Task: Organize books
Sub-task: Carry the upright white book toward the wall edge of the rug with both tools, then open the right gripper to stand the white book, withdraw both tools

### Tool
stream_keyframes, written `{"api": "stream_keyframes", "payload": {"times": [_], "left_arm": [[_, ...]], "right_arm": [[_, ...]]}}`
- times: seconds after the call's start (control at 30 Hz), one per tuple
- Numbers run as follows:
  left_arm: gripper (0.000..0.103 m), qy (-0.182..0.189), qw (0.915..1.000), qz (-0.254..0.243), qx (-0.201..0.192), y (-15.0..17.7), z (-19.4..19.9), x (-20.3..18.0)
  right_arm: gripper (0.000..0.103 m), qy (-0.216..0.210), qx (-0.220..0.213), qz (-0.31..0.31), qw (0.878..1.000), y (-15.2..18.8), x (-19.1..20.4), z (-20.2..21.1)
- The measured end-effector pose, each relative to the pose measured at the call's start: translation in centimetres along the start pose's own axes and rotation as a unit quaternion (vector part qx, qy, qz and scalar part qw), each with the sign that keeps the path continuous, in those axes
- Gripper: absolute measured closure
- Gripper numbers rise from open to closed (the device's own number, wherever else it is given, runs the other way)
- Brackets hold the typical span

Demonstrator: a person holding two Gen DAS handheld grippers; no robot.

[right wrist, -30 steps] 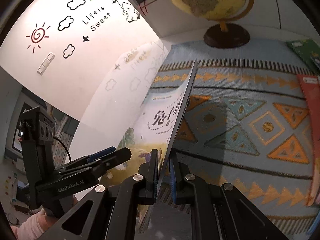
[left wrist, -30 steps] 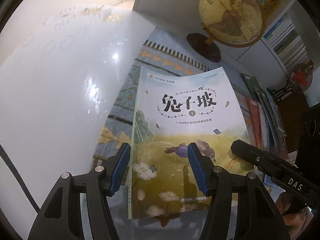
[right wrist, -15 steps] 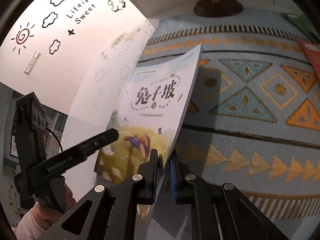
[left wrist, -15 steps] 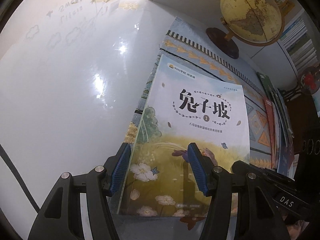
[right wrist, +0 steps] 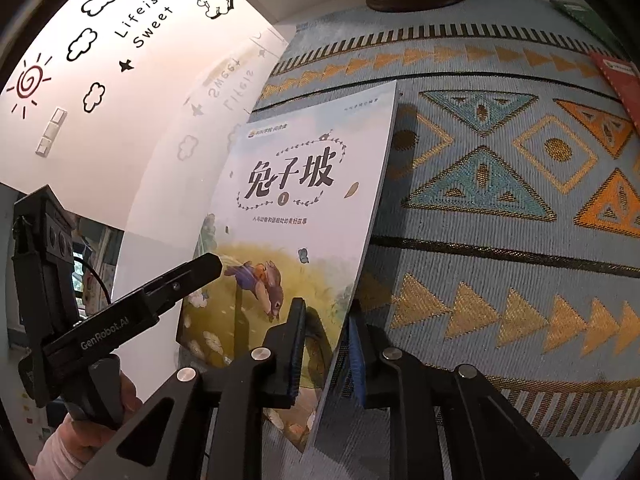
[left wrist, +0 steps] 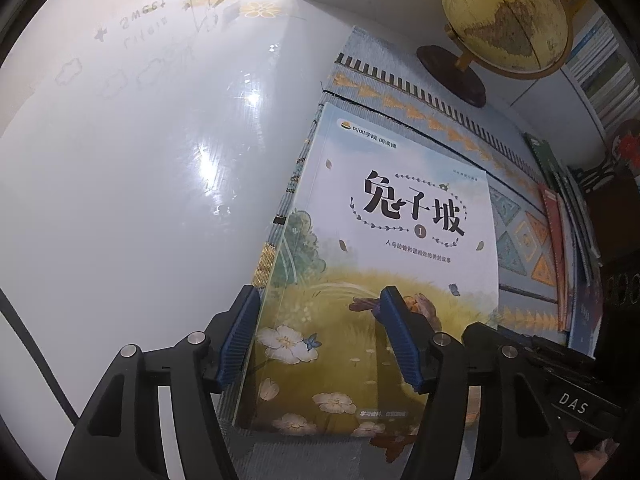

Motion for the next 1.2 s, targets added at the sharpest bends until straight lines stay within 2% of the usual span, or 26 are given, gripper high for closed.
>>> {"api": "stream_keyframes", "payload": {"times": [0.13, 0.2, 0.33, 0.5, 0.87, 1.2], "left_arm": [[0.042, -0.010, 0.9999, 0.003, 0.002, 0.0, 0.2, -0.1], [0.039, -0.022, 0.9997, 0.007, 0.003, 0.1, 0.4, 0.1], [0.039, -0.044, 0.9990, 0.006, -0.001, 0.3, 0.9, 0.5], [0.039, -0.056, 0.9984, 0.013, -0.005, 0.4, 1.5, 0.8], [0.039, -0.062, 0.9978, 0.013, -0.020, 0.2, 2.8, -0.8], [0.039, -0.060, 0.9977, -0.007, -0.030, -0.3, 3.1, -4.5]], "right_arm": [[0.082, 0.009, 0.006, 0.010, 1.000, 0.0, 0.3, 0.0], [0.082, 0.011, 0.009, 0.013, 1.000, 0.0, 0.7, -0.2], [0.081, 0.017, 0.013, 0.015, 1.000, 0.0, 0.8, -0.2], [0.081, 0.019, 0.013, 0.013, 1.000, -0.2, 0.4, 0.1], [0.081, 0.014, -0.004, 0.030, 0.999, -0.3, 0.3, 2.0], [0.081, -0.001, -0.011, 0.035, 0.999, 0.2, -1.0, 4.4]]}}
Point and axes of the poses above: each gripper's, at about its wrist camera, not at the fingertips, and z roughly against the way its jaws point, x to its left, y to its underside, the point moved 3 cm from there along -z, roughly the way its jaws point, and after that the axes turned 6 degrees about -z, right-handed, at the moved point
